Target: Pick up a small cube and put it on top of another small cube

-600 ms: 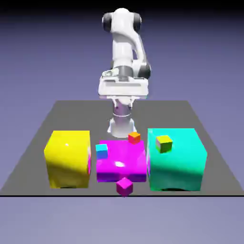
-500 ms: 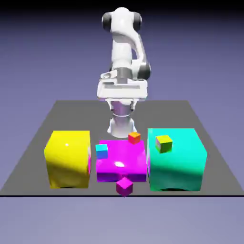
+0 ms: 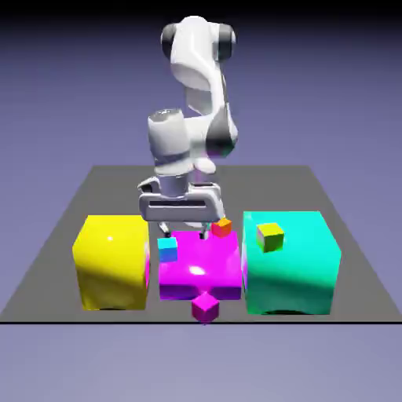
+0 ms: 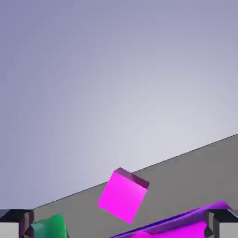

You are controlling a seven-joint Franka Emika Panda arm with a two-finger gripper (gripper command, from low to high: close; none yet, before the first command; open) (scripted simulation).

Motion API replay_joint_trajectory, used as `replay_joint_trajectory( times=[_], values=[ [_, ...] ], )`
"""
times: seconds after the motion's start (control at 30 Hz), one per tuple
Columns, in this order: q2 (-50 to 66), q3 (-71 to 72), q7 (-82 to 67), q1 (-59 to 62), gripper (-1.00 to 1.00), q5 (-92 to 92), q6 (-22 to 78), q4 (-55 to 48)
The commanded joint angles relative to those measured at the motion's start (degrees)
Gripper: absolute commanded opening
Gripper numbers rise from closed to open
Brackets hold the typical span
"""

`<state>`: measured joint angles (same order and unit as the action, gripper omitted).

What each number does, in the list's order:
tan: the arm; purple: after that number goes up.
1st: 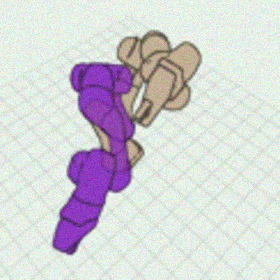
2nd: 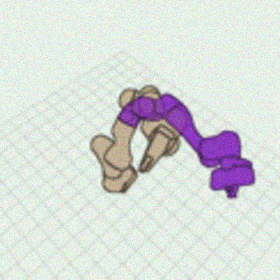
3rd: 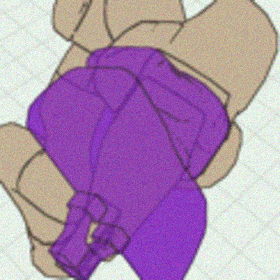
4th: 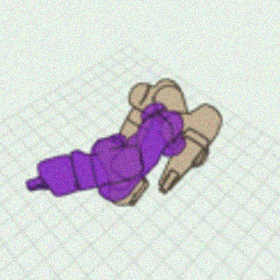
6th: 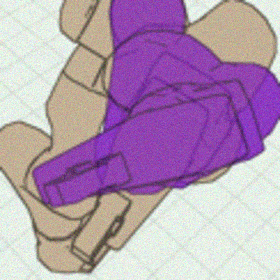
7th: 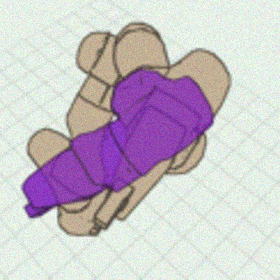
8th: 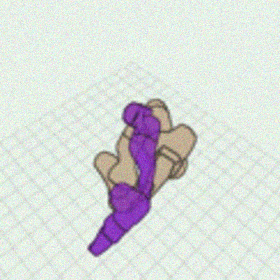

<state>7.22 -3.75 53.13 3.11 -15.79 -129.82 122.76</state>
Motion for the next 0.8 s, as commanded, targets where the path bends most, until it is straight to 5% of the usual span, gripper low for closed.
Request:
replay_joint_trajectory(
  times=[0.0, 0.77],
  values=[
    [2.1, -0.2, 0.6, 0.1, 0.00, -0.8, 2.3, -2.0],
    [49.8, -4.7, 13.3, 4.6, 0.00, -19.7, 55.2, -47.8]
  ],
)
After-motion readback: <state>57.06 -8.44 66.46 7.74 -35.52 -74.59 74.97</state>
